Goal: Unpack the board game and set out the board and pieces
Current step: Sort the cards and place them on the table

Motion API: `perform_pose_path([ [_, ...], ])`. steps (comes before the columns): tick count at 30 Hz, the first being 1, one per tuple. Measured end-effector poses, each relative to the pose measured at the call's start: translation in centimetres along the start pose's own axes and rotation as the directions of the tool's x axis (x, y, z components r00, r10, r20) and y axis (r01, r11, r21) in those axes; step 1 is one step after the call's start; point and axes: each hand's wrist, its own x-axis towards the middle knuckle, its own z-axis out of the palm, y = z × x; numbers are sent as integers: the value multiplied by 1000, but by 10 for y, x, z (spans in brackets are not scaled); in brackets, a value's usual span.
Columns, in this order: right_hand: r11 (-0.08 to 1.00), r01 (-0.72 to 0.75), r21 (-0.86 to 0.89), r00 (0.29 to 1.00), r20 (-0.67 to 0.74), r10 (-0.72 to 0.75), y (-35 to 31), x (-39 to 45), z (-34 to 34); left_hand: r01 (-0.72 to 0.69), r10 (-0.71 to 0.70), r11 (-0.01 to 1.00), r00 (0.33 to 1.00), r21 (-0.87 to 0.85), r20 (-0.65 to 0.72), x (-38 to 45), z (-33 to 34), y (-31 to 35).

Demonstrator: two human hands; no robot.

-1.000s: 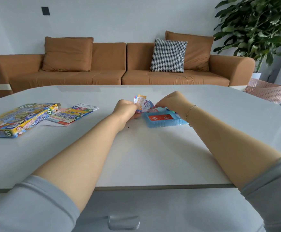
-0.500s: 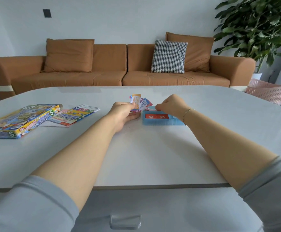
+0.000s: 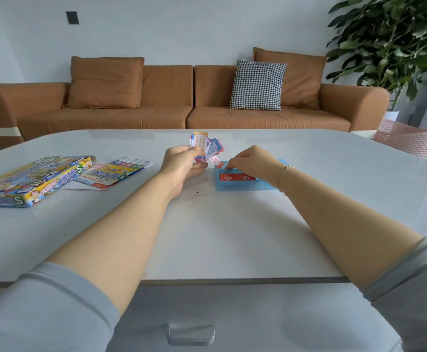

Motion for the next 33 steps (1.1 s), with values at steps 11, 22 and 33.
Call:
perform_pose_path([
  [11, 993, 110, -38, 986, -122, -113, 6, 4, 4, 26, -25, 998, 1000, -63, 13, -2, 8, -3],
  [22, 989, 107, 107, 994, -27, -104, 4, 1, 2, 35, -26, 988, 998, -149, 56, -6, 8, -3],
  [33, 998, 56, 27, 992, -111, -52, 16, 10, -6, 31, -30, 991, 1000, -130, 10, -5, 4, -5],
])
